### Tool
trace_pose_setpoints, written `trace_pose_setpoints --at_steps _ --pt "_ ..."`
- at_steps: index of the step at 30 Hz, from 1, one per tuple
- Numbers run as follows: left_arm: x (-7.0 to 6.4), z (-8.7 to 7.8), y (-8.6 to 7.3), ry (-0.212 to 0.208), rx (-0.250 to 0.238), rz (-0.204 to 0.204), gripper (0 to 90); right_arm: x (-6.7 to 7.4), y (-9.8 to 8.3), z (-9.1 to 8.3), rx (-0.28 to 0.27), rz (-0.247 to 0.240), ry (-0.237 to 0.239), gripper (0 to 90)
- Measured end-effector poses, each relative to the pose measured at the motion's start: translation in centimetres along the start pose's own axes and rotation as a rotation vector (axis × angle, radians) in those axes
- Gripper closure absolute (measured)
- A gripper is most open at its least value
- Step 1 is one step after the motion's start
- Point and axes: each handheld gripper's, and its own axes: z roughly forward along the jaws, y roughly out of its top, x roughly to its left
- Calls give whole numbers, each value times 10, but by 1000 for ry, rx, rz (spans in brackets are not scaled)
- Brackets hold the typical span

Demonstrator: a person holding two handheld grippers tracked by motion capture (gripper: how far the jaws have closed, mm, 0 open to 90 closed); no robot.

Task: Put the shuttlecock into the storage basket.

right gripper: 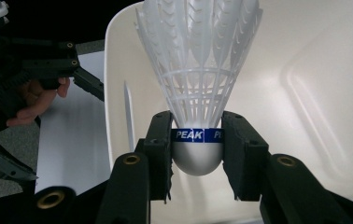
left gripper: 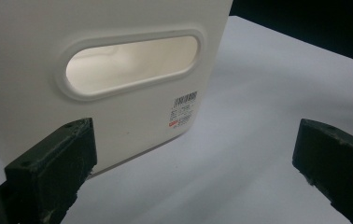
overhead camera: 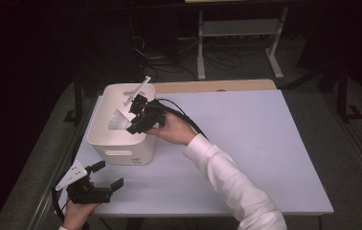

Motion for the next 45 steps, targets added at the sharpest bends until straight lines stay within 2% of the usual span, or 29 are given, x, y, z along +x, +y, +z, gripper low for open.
trace_pose_setpoints --at_steps 3,6,7,14,18,22,23,24,26,28,30,31,33,36,37,40,45 --pt "0 0 0 0 1 -2 0 1 0 1 8 -2 3 619" --pt "0 0 0 -1 1 -3 0 1 0 -1 2 -1 -2 444" --pt "0 0 0 -1 0 -3 0 1 0 -2 -5 -3 2 412" --pt "0 0 0 0 1 -4 0 -2 -1 -11 -15 21 -63 158" --pt "0 0 0 0 3 -3 0 -5 -3 -17 -32 37 -67 116" --pt "0 1 0 1 2 -4 0 -6 -4 -21 -38 35 -78 31" --pt "0 1 -1 1 1 -4 0 -6 -5 -22 -37 43 -76 19" --pt "-1 0 -1 1 0 -5 0 -8 -6 -22 -49 24 -75 13" --pt "0 0 -1 1 1 -4 0 -7 -7 -25 -51 41 -74 0" --pt "-1 0 0 1 -1 -4 0 -8 -9 -27 -65 27 -70 0" --pt "-1 0 -1 1 -3 -4 0 -7 -11 -30 -81 45 -59 0" --pt "-1 0 -1 3 -1 -3 0 -7 -11 -31 -90 38 -60 0" --pt "-1 0 -1 4 -1 -4 0 -6 -12 -34 -101 65 -58 0" --pt "-1 0 -1 4 -3 -7 0 -9 -16 -37 -115 48 -65 0" --pt "-1 0 -1 5 -2 -5 0 -8 -17 -39 -119 72 -63 0" --pt "0 0 -1 6 -1 -7 0 -8 -20 -42 -128 84 -63 0" --pt "0 1 -1 7 4 -3 0 -10 -25 -45 -125 83 -71 0"
